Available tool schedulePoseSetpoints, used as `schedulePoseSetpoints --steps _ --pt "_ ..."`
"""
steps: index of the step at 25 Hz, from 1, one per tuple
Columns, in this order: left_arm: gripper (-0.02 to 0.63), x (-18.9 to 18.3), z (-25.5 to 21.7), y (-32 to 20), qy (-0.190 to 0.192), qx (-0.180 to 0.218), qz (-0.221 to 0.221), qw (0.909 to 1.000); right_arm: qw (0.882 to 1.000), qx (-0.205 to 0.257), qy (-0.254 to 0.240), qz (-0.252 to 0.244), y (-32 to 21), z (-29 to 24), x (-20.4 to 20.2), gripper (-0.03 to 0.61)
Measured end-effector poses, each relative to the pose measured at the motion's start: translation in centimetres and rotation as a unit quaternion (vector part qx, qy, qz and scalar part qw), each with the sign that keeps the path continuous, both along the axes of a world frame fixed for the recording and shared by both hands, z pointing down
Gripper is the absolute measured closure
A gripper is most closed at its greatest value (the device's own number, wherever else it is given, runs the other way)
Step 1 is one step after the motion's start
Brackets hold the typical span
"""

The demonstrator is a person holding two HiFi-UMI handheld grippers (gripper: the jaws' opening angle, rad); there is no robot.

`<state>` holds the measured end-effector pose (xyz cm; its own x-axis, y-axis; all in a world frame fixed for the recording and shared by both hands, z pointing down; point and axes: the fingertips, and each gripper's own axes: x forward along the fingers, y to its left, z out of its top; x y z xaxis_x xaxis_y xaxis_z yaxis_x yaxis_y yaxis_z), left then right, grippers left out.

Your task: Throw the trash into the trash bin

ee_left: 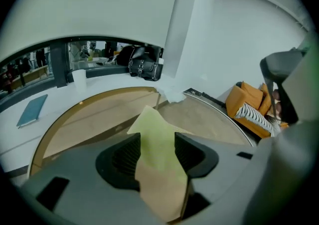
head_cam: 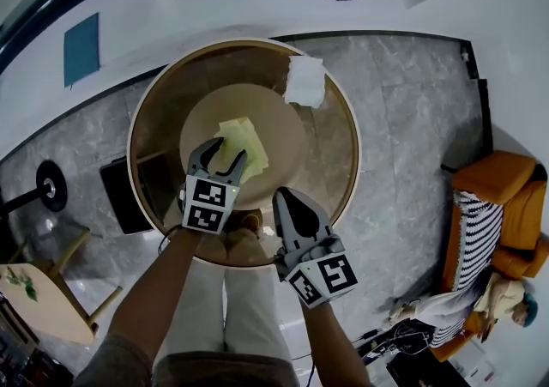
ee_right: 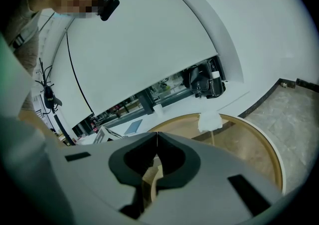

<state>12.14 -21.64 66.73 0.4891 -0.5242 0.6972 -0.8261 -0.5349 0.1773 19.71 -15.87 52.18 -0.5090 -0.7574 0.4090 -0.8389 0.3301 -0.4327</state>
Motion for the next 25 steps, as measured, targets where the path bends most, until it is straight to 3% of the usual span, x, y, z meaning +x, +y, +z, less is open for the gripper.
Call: schedulePoseSetpoints --steps 5,13,15,17,25 --pt "0.403 0.5 2.2 0.2 -0.017 -0.029 0.0 0.9994 1.0 -0.006 -0.003 0.001 0.2 0.3 -0.1 0.56" --pt "0.405 0.5 2.5 0.1 -0.023 -0.031 -0.013 0.9992 1.0 -0.007 -0.008 0.001 0.5 0.4 -0.3 0.56" --pt "0.433 0.5 2.3 0.3 -0.021 -0.031 -0.015 0.9992 1.0 -0.007 -0.008 0.002 0.7 0.4 -0.2 0.56" --pt "0.568 0.6 2.0 0.5 -0.015 -0.037 -0.013 0.9991 1.0 -0.007 -0.008 0.003 0.8 0.4 0.0 0.56" --pt "0.575 0.3 1.2 0.8 -0.004 -0.046 -0.017 0.9988 1.0 -0.009 -0.005 0.003 1.3 0.3 -0.2 0.56"
